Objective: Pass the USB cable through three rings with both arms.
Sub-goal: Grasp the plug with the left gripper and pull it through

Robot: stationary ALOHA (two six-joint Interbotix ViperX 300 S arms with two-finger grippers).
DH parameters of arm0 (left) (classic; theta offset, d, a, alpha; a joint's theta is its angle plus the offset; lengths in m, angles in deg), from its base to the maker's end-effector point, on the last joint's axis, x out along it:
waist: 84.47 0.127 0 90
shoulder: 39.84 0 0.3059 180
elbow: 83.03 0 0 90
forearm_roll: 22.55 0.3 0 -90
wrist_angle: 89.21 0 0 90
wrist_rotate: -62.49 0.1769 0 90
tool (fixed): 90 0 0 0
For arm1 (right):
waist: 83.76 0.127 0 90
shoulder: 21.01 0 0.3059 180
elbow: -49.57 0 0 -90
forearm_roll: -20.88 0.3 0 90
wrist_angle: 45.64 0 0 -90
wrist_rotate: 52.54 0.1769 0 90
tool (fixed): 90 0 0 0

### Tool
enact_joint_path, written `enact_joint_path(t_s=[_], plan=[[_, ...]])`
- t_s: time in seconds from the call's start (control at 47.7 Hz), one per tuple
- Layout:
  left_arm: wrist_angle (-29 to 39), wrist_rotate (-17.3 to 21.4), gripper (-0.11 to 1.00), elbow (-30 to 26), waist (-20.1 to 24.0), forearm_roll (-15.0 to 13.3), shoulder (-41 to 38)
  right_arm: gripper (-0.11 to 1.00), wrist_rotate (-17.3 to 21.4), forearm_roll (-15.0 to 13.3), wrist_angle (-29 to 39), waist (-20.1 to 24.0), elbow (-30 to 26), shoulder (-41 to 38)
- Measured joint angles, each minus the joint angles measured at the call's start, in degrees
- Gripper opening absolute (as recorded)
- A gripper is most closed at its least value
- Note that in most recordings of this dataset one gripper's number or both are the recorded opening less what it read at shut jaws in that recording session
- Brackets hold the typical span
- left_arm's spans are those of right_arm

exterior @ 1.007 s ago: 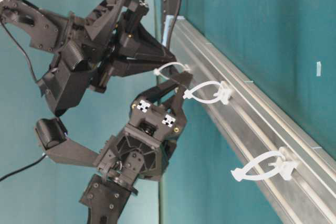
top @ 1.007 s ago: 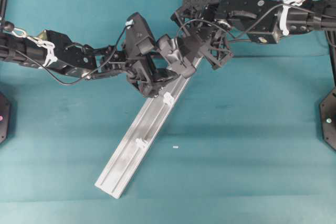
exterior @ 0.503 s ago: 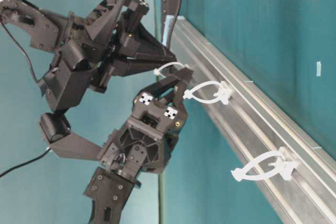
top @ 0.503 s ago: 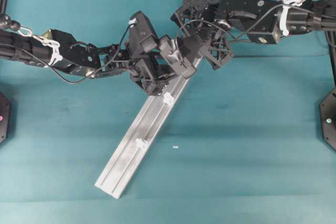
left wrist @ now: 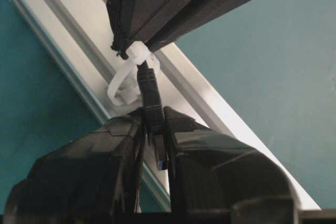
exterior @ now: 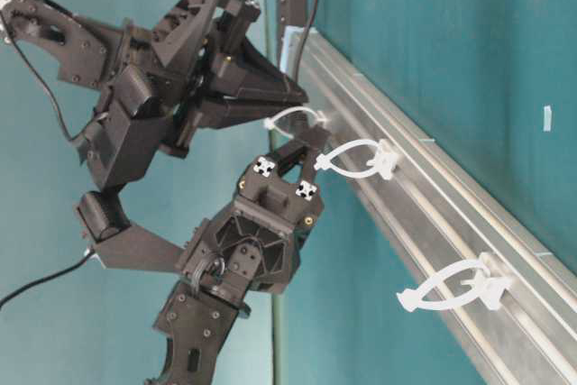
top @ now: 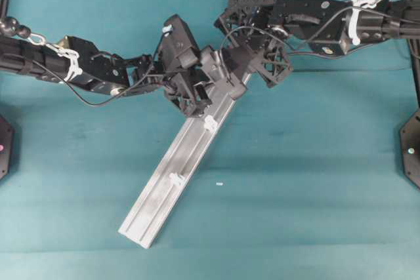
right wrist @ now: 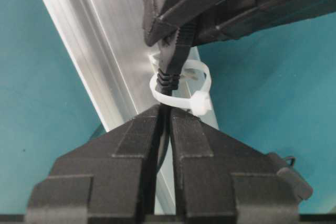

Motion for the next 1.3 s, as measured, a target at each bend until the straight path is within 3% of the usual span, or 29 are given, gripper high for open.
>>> enact_joint_path(t_s=[0.126,0.315,0.482,0.545,0.734,0.818,1.09,1.3], plan=[[0.00,0.18,0.12,0.09,0.00,-0.09,0.00,0.08,0.18,-0.09,-0.53,0.09,0.00,0.00],[0.09,0.26,0.12,0.97,0.26,-0.09,0.62,0.08,4.92,-0.09,-3.52,0.26,0.35,0.09],[0.18,0.44,0.12,1.32,0.26,-0.18,0.79,0.11,5.98,-0.18,-4.04,0.26,0.62,0.09],[0.35,0.70,0.12,1.23,0.26,-0.09,0.79,0.20,6.06,-0.18,-4.04,0.35,0.79,0.18],[1.14,1.67,0.09,1.23,0.00,-0.09,0.70,0.72,7.21,-0.09,-4.48,0.53,1.93,0.70],[1.23,1.67,0.09,1.14,-0.26,-0.09,0.79,0.86,7.65,-0.09,-5.19,0.62,2.46,1.05],[2.64,2.29,0.09,1.49,-1.93,-0.09,1.05,0.81,12.30,-1.49,-9.49,-0.97,4.04,4.22],[2.46,2.37,0.09,3.25,-2.37,-0.09,1.85,0.81,12.48,-2.11,-9.76,-2.46,6.15,6.59]])
